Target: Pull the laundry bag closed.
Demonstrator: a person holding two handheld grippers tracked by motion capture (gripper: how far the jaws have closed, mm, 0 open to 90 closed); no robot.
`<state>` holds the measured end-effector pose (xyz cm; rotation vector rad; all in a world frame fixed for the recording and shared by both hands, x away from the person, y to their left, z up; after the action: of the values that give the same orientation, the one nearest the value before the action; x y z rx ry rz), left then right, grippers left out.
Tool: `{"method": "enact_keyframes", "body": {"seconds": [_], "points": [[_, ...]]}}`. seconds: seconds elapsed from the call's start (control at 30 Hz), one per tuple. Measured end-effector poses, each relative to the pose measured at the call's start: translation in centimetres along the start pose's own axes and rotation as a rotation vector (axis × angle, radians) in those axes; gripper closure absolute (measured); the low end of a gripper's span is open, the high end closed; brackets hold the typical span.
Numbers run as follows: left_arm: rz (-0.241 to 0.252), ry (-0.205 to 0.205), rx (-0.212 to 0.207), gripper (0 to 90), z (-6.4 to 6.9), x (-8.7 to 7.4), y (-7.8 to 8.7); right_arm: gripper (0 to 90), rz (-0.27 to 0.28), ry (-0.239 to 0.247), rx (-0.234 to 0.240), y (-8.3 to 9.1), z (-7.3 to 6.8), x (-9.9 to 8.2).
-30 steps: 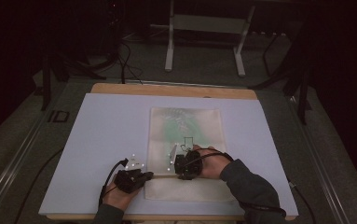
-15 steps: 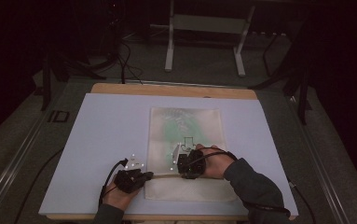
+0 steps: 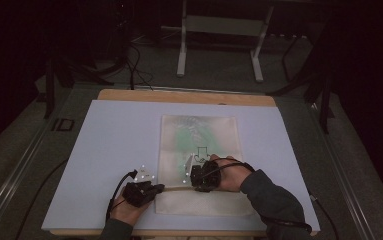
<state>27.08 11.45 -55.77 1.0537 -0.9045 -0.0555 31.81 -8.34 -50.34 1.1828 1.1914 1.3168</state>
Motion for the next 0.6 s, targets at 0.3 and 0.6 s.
{"method": "enact_keyframes", "body": {"seconds": [0.3,0.6], "points": [[-0.001,0.002,-0.001,89.6,0.0,0.0,0.0,82.4,-0.01,-0.003,-0.001,0.2,0.1,-0.5],[0.0,0.002,-0.001,89.5,0.0,0.0,0.0,82.4,-0.01,-0.012,-0.001,0.4,0.2,-1.3]]}}
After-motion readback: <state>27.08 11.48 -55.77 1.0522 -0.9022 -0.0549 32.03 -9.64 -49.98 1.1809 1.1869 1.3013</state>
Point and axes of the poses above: each handheld gripper's, and its own axes: y roughly backward along the jaws, x roughly out of its top, z roughly to its right, the point moved 3 cm from there along -y, roughly forward along the jaws, and after that the axes turned 7 degrees about -z, right-handed, at the moved point
